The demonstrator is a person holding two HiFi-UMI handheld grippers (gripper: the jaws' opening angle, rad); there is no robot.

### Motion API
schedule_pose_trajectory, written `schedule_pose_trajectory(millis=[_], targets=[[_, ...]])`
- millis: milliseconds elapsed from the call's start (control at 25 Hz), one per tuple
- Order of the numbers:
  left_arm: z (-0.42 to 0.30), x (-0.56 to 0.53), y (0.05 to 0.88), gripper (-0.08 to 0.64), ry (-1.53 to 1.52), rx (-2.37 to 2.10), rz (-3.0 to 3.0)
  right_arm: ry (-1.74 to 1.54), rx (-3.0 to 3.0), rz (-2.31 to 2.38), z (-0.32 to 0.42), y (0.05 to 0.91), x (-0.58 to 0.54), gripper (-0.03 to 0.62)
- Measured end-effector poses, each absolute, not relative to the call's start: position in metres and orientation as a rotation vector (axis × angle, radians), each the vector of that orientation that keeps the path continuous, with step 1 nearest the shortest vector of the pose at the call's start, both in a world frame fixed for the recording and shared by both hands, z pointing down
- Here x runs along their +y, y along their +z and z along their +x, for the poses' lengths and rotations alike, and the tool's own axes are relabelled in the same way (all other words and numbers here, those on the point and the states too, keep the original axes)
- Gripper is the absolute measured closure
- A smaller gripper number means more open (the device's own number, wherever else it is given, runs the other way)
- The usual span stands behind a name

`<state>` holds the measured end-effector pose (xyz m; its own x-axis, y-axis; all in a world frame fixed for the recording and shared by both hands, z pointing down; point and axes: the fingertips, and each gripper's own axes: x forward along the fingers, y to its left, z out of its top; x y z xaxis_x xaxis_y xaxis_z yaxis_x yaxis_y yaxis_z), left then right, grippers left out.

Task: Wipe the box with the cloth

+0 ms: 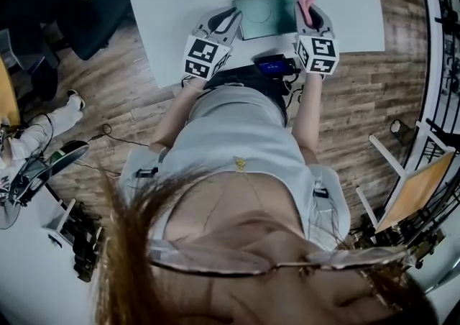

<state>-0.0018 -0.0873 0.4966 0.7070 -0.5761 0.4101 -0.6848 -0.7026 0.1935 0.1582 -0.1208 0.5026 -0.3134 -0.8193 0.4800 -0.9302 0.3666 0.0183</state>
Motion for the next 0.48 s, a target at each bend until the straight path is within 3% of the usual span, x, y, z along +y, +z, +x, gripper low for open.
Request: schedule_pose_trajectory(millis=[80,480], targets=[[0.000,-0.084,0.509,0.453,0.494,-0.981,2.549,0.388,-2.178,1.505,0.170,0.516,-0.125,0.552],[0.012,-0.070,0.561,0.425,0.631,-0.957,2.399,0.527,-1.976,1.320,0.201,0.588,-0.152,0.552]])
